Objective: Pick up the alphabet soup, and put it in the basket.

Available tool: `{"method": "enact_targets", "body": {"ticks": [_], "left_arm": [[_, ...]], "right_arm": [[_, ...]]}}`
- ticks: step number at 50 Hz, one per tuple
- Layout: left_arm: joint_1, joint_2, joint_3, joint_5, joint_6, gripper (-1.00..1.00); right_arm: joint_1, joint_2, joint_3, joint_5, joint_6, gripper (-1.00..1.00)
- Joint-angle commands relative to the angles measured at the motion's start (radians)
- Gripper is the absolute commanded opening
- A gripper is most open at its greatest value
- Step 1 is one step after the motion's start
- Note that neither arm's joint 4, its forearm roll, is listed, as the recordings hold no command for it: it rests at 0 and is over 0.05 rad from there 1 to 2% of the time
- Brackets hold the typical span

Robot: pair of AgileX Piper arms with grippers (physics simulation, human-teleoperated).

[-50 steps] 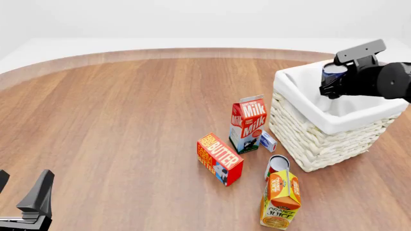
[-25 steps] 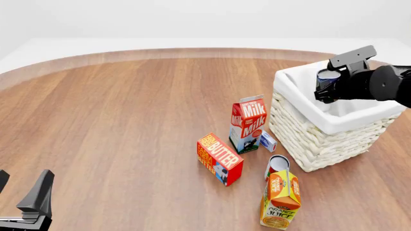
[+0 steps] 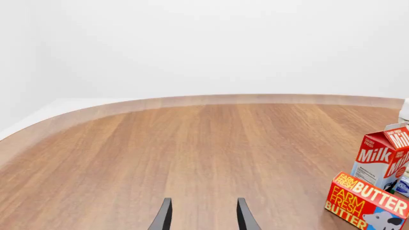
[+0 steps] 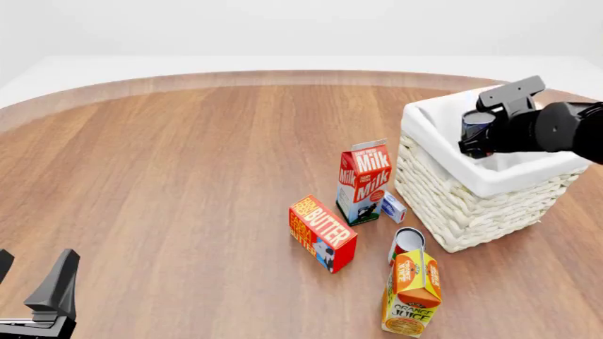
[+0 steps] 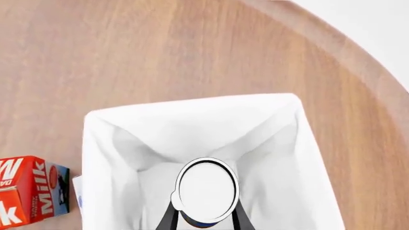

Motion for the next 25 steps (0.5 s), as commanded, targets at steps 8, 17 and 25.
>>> {"method": "enact_targets", "body": {"ticks": [8,17,25], "left_arm": [[0.000,0.000,0.000,0.000,0.000,1.00],[0.000,0.000,0.000,0.000,0.000,1.00],[0.000,0.000,0.000,0.000,0.000,1.00]], "right_arm": [[-0.015,0.019,0.001,-0.012,0.015,-1.00],[-0.024,0.025,0.003,-0.017,0.012,-1.00],[-0.031,0.036,0.005,-0.024,0.011,-1.00]]}}
